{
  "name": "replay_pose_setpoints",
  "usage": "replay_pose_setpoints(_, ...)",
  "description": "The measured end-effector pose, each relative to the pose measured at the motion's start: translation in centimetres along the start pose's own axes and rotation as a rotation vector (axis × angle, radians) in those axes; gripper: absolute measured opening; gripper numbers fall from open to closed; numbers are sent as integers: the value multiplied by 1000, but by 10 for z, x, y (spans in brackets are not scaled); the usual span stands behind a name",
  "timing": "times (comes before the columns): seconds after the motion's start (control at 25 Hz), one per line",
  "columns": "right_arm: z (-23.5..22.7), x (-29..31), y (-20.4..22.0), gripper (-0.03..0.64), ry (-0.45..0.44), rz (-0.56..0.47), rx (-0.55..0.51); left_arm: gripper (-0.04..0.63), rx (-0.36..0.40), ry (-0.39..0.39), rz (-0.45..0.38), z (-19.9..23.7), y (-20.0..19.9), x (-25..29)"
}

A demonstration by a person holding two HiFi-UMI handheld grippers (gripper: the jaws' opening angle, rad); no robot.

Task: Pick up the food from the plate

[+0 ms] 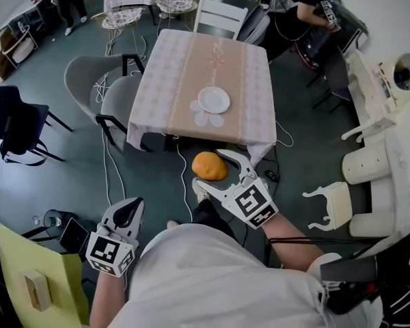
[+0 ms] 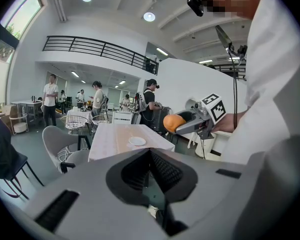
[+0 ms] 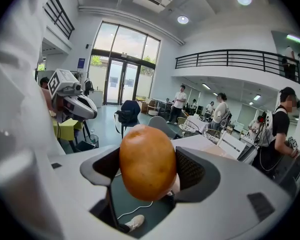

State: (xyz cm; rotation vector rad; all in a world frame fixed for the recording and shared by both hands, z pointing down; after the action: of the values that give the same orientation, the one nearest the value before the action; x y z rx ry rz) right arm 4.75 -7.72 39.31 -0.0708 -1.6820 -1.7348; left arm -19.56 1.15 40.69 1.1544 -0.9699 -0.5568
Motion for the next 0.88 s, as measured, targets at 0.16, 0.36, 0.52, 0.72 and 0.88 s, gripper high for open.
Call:
replay_pose_setpoints(0.16,5,3,-3,351,-14,-12,-7,9,1,5,7,0,3,-1)
replay_pose_setpoints(0.36,6,6,-4,351,-16,-16,-7,9,8,14,6,0,1,0)
replay_pose_setpoints(0.52,6,7,-3,351,-14,-13,-6,9,8,19,12,-1,3,0)
replay_pose_setpoints(0.72,5,1,-2,351,-9,-8,-6,9,11,30,13,-5,2,3)
replay_pose_setpoints(0.88,6,1,1,351,-8,1,-5,9,8,28,12,-6,2,3)
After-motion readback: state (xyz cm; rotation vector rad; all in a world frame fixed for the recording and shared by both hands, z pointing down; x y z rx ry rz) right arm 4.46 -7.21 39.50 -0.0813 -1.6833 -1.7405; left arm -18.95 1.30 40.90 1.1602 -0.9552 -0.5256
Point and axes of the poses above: the fingertips, and each gripper's own axes: x forward along the fingers, z to its left, y out of its underside, the point moved 7 cm from there along -x, backward along the fingers, and after that the axes turned 7 degrees about -y, right-handed, at the moved point
